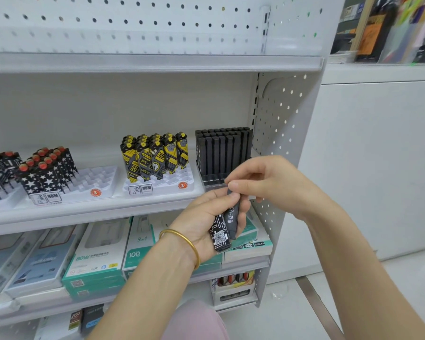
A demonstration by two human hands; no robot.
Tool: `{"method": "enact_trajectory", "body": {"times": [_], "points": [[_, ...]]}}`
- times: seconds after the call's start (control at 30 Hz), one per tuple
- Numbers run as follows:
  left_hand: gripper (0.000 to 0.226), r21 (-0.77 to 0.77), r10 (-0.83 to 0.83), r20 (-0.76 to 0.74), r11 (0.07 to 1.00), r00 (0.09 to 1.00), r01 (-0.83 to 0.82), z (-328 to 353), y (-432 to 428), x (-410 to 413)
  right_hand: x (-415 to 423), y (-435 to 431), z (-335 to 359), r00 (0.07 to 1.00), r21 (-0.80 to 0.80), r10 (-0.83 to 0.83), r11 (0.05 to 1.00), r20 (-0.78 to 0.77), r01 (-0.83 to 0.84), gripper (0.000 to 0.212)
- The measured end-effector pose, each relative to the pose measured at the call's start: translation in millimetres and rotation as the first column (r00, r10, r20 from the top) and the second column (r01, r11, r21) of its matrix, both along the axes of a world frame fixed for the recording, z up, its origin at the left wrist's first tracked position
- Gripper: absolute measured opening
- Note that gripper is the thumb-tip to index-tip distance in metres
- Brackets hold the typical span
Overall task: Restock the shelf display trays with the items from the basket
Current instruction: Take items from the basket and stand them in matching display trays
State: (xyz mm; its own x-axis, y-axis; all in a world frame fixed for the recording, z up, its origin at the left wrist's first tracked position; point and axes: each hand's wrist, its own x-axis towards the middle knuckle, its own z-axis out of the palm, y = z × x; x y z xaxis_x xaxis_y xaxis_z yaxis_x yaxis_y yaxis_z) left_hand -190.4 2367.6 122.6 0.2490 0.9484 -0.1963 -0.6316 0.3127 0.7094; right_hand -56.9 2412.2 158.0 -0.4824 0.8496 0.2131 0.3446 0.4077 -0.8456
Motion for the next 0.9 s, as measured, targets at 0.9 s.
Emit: {"method": "enact_trajectory", "body": {"times": [0.9], "points": [[0.005,-0.043,0.146,-0.007,0.988,0.989,-0.146,5,5,-10,3,42,-6,0.908,0.439,-0.42,0.816,0.002,0.376,0.019]]}}
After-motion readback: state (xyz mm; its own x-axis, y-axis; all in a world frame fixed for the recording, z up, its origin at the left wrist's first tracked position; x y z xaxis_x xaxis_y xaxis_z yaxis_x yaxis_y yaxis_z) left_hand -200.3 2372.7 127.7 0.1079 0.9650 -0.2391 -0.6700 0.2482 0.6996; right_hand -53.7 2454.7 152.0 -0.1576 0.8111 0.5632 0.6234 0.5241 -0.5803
